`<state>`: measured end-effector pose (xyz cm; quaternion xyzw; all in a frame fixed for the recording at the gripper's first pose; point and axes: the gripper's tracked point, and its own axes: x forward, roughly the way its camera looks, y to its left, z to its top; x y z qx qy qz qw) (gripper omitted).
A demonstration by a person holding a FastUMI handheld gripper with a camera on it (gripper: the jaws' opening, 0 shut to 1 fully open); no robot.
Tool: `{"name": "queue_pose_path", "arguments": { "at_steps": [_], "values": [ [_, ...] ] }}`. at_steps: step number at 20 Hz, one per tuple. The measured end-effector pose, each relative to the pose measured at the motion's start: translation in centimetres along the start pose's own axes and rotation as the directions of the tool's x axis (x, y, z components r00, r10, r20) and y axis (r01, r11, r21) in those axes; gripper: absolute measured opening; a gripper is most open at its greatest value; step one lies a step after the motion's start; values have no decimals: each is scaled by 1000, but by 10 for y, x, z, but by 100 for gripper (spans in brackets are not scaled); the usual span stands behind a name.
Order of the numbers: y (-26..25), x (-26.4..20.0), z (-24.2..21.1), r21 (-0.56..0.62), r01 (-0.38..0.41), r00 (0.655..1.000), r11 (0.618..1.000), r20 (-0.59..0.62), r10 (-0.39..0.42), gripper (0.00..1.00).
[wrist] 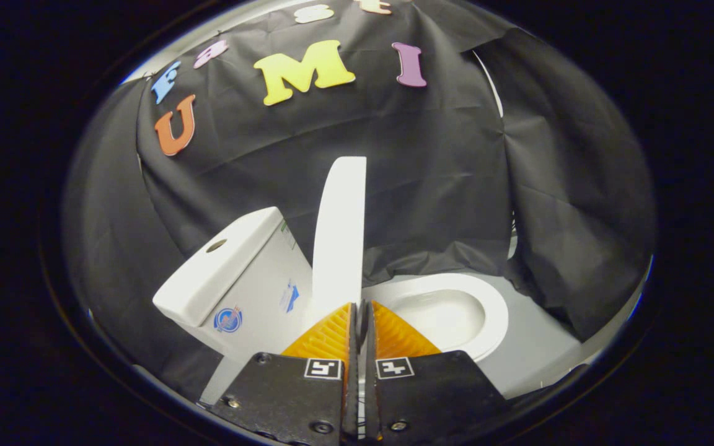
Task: Open the toilet lid.
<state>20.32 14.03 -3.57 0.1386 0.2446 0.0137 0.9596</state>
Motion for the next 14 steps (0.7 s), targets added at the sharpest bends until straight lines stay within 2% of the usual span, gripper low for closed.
{"name": "queue_pose_path", "arguments": {
  "at_steps": [14],
  "values": [
    [71,-1,-5,-179,51,998,983,41,-44,8]
  ]
}}
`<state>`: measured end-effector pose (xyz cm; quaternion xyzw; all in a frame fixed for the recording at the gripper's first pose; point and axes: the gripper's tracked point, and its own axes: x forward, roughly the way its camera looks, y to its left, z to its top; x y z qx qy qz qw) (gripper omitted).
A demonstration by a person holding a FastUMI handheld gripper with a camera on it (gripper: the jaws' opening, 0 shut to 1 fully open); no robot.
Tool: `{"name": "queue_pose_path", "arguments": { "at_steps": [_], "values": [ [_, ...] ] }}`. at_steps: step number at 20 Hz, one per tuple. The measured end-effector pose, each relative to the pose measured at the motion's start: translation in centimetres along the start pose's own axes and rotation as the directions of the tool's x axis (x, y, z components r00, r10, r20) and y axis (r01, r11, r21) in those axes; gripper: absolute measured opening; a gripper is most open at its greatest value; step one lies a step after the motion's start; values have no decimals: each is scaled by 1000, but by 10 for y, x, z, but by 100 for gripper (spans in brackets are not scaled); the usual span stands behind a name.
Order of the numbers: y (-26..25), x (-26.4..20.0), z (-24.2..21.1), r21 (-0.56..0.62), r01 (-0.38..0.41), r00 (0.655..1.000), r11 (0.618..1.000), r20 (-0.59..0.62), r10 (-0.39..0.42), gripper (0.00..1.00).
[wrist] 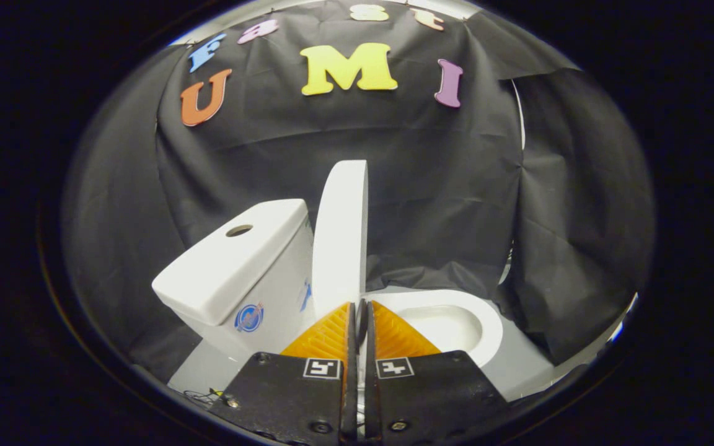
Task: Open the toilet lid.
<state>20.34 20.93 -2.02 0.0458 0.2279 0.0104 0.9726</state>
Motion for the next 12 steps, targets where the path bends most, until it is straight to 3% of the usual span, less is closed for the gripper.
{"name": "queue_pose_path", "arguments": {
  "at_steps": [12],
  "values": [
    [62,6,-5,-111,31,999,993,-4,-32,9]
  ]
}}
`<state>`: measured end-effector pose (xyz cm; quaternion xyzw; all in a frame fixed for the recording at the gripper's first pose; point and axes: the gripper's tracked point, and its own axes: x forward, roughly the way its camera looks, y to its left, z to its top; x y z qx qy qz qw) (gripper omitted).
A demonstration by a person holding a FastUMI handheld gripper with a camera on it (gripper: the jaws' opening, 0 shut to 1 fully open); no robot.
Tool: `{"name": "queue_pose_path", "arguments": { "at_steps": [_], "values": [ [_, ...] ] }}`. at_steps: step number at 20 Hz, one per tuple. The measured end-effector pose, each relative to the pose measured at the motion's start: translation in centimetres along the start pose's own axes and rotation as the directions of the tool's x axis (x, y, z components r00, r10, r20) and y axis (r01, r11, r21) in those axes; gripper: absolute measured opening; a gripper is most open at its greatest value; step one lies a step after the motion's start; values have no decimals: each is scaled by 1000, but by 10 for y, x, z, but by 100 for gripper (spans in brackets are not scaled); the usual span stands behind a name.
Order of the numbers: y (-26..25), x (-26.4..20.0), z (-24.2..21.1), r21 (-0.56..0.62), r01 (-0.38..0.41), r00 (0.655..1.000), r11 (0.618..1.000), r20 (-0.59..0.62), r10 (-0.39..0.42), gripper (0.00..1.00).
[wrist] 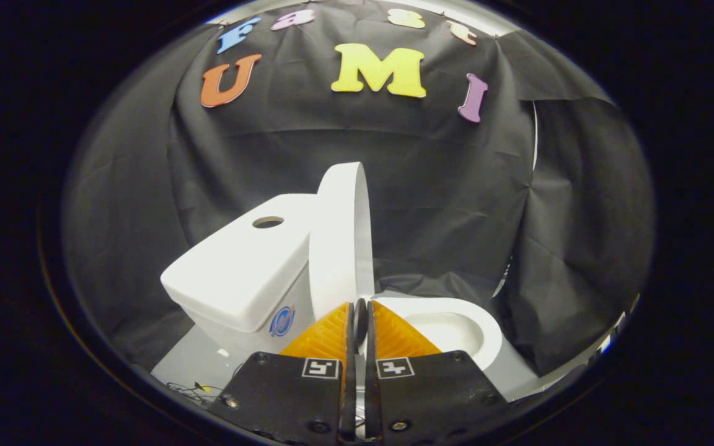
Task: Open the toilet lid.
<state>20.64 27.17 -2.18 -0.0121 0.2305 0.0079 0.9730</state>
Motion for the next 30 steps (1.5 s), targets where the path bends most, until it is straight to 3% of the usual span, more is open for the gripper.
{"name": "queue_pose_path", "arguments": {
  "at_steps": [4,6,8,10,11,15,19,22,30],
  "values": [
    [11,1,0,-89,-11,1000,996,-29,9,12],
    [15,-3,6,-100,-66,998,993,-20,64,13],
    [14,-13,19,-134,-116,991,984,47,123,38],
    [-6,-33,46,-135,-86,982,987,156,107,64],
    [-14,-42,56,-123,-89,973,988,202,113,65],
    [-54,-63,72,-59,-114,936,992,328,127,100],
    [-112,-91,65,-57,-132,893,990,426,143,100],
    [-168,-102,42,-64,-77,878,995,468,98,100],
    [-279,-107,-44,83,-13,920,996,391,-21,100]
  ]
}}
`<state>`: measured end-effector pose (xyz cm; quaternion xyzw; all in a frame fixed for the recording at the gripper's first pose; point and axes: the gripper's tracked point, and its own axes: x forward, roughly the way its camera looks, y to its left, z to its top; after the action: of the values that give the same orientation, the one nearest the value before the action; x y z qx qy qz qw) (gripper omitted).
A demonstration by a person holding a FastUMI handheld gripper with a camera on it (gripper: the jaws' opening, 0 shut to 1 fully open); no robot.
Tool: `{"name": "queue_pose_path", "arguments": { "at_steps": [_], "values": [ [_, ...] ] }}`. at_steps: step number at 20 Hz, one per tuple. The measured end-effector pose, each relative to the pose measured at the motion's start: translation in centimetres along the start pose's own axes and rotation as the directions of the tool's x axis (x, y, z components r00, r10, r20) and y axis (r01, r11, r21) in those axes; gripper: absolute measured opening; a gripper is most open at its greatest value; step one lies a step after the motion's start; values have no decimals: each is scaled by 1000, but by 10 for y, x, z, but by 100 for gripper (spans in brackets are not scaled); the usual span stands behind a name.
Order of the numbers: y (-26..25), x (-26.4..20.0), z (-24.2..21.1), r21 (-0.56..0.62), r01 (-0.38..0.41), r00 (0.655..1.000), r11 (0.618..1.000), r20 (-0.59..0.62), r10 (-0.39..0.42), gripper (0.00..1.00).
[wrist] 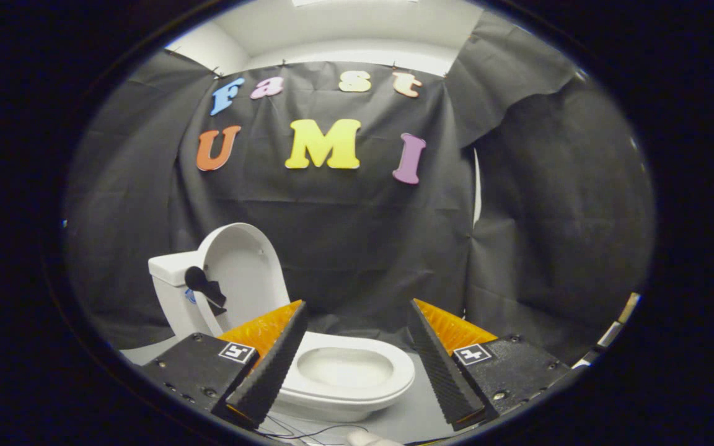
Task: Open the toilet lid.
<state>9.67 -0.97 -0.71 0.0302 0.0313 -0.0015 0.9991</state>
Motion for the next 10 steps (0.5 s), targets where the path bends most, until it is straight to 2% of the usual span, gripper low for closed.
{"name": "queue_pose_path", "arguments": {
  "at_steps": [4,10],
  "values": [
    [-34,-13,-27,31,37,999,999,-18,-37,100],
    [-53,-24,-60,45,60,997,997,-42,-58,100]
  ]
}}
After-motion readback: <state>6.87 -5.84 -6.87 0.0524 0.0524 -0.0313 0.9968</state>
